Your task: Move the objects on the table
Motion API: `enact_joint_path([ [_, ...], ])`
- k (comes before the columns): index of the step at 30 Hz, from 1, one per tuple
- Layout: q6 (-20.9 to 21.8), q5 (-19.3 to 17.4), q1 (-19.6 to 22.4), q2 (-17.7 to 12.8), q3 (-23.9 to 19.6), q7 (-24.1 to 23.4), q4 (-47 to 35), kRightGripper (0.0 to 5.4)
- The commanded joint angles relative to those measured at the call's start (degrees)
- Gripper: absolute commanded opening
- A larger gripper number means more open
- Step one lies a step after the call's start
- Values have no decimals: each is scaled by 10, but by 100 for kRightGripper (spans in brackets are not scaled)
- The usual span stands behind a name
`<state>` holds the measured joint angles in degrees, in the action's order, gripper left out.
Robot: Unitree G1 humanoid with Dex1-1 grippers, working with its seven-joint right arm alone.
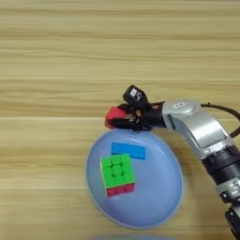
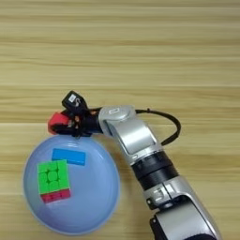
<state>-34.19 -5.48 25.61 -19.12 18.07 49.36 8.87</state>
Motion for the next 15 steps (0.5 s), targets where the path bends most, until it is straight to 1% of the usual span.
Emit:
enact_joint_path([
  [1,22,-4,46,0,-23,-13,-28,237],
  [5,22,-17,41,-3,-36,-6,-62,237],
  [8,38,-30,31,-15,-51,9,-101,237],
  [11,53,-42,19,-35,-61,33,-135,237],
  [14,96,-52,-16,-74,-62,82,-190,237],
  [15,114,-57,-32,-91,-65,103,-210,237],
])
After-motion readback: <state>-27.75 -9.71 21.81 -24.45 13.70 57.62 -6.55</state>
